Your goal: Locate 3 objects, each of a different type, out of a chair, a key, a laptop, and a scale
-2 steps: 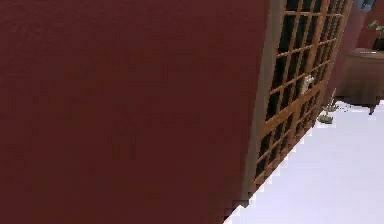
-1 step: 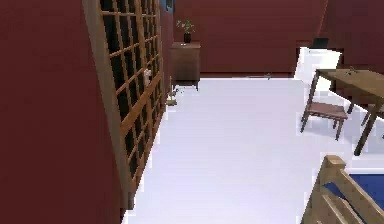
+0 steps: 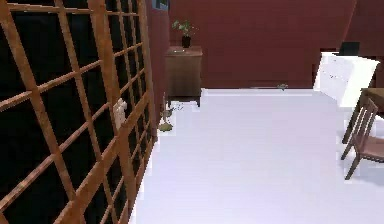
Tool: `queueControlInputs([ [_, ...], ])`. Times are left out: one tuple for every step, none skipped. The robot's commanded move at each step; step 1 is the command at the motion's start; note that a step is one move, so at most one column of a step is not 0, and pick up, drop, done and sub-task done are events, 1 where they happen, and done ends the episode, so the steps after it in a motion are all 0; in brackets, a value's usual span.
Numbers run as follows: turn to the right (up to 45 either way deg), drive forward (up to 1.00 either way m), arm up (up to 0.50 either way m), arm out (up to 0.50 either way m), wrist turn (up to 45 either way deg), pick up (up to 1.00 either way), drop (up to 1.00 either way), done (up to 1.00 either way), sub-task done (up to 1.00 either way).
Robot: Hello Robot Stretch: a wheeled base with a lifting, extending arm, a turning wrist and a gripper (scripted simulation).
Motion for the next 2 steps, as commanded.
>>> queueControlInputs([
  [42.0,0.00,0.00,0.00,0.0,0.00,0.00,0.00,0.00],
  [0.0,1.00,0.00,0.00,0.0,0.00,0.00,0.00,0.00],
])
